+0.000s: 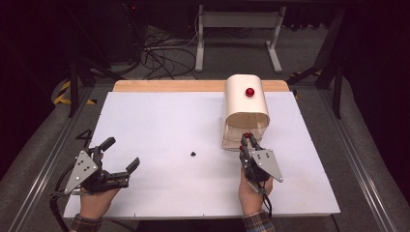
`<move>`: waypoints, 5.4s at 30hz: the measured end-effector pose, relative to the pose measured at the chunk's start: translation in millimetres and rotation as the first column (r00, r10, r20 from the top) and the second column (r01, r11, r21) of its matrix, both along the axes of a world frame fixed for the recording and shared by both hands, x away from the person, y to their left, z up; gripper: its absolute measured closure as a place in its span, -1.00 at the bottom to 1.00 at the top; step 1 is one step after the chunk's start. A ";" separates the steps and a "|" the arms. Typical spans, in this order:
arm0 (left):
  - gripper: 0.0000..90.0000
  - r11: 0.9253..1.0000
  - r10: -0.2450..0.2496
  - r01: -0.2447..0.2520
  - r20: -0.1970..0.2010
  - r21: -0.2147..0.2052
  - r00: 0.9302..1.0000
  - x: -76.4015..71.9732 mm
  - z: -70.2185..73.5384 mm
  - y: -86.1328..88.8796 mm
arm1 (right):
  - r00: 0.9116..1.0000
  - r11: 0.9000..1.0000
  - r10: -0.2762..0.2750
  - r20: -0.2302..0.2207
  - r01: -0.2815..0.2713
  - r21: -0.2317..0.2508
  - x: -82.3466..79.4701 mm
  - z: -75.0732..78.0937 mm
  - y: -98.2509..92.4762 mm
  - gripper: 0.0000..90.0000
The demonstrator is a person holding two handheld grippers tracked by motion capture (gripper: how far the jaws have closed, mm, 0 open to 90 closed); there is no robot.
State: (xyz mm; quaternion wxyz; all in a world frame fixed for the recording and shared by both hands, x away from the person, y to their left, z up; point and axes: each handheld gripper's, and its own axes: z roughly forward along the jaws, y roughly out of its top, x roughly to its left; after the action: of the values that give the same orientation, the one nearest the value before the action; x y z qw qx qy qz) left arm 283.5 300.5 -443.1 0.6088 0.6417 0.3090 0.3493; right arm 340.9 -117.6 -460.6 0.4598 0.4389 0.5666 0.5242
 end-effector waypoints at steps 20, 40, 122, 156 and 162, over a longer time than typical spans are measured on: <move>-0.94 1.000 0.025 -0.025 -0.026 -0.002 0.999 2.1 -0.8 0.7 | 0.999 0.999 0.047 -0.014 -0.048 -0.012 -7.9 1.4 -6.9 0.66; -0.94 1.000 0.027 -0.027 -0.023 0.001 0.999 1.7 -0.5 0.9 | 0.996 0.996 0.090 -0.019 -0.090 -0.013 -17.5 1.7 -12.8 0.65; -0.89 0.993 0.112 -0.112 -0.011 -0.031 0.994 0.7 -1.2 -3.4 | 0.989 0.989 0.148 -0.006 -0.148 0.031 -28.3 14.7 -74.2 -0.20; -0.87 1.000 -0.013 0.014 -0.045 0.022 0.999 13.7 -1.2 -30.4 | 0.925 0.927 0.369 0.092 -0.373 0.030 -16.2 14.7 -110.7 -0.81; -0.88 0.999 -0.038 0.040 -0.072 0.037 0.997 19.3 -3.5 -37.4 | 0.918 0.922 0.384 0.097 -0.388 0.018 -17.5 15.8 -111.6 -0.86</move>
State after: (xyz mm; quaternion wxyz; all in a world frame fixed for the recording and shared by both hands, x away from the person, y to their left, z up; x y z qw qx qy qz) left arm 302.8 263.1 -446.6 0.5917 0.6713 0.3113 0.3201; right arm 323.4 -229.2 -444.8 0.3647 0.3026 0.6106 0.6345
